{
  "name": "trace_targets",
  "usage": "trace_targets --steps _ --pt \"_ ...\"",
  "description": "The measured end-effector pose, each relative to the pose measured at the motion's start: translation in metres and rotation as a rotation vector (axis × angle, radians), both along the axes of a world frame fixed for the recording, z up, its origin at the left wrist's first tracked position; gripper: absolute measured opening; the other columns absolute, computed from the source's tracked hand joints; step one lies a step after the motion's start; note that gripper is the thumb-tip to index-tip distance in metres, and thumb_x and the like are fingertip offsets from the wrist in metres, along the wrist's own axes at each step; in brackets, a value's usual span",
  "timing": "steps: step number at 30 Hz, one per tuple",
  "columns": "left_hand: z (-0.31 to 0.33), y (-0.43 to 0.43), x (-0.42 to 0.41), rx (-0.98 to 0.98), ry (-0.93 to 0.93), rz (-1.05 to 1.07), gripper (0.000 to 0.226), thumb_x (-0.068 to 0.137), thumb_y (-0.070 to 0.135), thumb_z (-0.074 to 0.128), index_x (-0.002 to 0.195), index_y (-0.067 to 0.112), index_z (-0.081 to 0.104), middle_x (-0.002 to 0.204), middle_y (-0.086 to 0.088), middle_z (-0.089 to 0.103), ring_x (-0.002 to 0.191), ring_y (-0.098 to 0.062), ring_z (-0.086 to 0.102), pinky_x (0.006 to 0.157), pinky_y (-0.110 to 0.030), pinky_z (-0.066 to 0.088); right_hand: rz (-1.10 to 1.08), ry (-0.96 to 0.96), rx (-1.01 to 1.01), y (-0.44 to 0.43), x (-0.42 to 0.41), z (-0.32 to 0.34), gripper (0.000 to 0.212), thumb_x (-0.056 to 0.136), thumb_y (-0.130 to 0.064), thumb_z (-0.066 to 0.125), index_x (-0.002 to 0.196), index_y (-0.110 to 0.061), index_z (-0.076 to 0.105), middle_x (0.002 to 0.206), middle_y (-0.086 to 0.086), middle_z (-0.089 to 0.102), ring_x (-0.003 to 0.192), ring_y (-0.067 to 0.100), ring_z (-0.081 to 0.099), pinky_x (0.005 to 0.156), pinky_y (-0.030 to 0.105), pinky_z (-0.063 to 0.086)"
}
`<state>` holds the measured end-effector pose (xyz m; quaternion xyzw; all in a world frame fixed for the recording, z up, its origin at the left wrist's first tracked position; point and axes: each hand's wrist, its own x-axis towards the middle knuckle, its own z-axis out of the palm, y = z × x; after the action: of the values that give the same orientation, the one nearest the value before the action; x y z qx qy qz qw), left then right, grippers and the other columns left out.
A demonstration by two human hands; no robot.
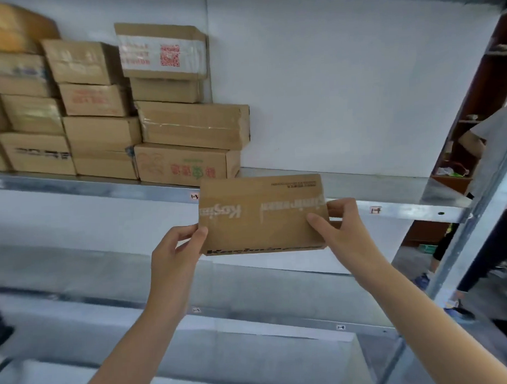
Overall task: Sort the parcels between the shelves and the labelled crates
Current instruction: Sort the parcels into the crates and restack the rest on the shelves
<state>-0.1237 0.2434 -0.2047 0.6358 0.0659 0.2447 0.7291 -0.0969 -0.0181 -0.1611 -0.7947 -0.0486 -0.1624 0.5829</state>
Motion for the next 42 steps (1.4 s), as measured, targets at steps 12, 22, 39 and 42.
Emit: trace_targets --steps 12,22,39,42 --pt "-0.060 0.118 -0.110 0.153 0.139 0.337 0.018 0.094 0.027 0.067 0.109 0.035 0.070 0.108 0.011 0.071 0.090 0.008 0.065 0.071 -0.003 0.047 0.411 0.206 -0.171 0.143 0.007 -0.082 0.045 0.098 -0.025 0.060 0.138 -0.027 0.041 0.127 -0.003 0.050 0.102 0.008 0.056 0.067 0.012 0.041" --pt "-0.091 0.195 -0.159 0.153 0.250 0.539 0.023 0.096 0.011 0.062 0.097 0.032 0.069 0.090 0.005 0.069 0.079 -0.008 0.066 0.078 -0.027 0.050 0.670 0.149 -0.331 0.244 0.007 -0.093 0.033 0.090 -0.018 0.070 0.098 -0.034 0.043 0.108 -0.016 0.063 0.081 -0.011 0.063 0.059 0.009 0.048" --pt "-0.108 0.373 -0.178 0.056 0.257 0.587 0.032 0.105 0.036 0.040 0.079 0.025 0.055 0.088 -0.005 0.072 0.092 -0.017 0.071 0.087 -0.048 0.058 0.740 0.490 -0.071 0.450 0.015 -0.102 0.041 0.091 -0.049 0.060 0.089 -0.010 0.049 0.092 0.011 0.068 0.072 0.011 0.070 0.063 0.027 0.054" --pt "-0.097 0.412 -0.184 -0.017 0.280 0.598 0.037 0.092 0.055 0.043 0.082 0.021 0.054 0.084 -0.003 0.072 0.085 -0.015 0.072 0.075 -0.039 0.061 0.778 0.456 -0.097 0.495 0.012 -0.096 0.035 0.090 -0.041 0.064 0.084 -0.012 0.045 0.089 0.013 0.064 0.074 0.016 0.066 0.069 0.032 0.054"
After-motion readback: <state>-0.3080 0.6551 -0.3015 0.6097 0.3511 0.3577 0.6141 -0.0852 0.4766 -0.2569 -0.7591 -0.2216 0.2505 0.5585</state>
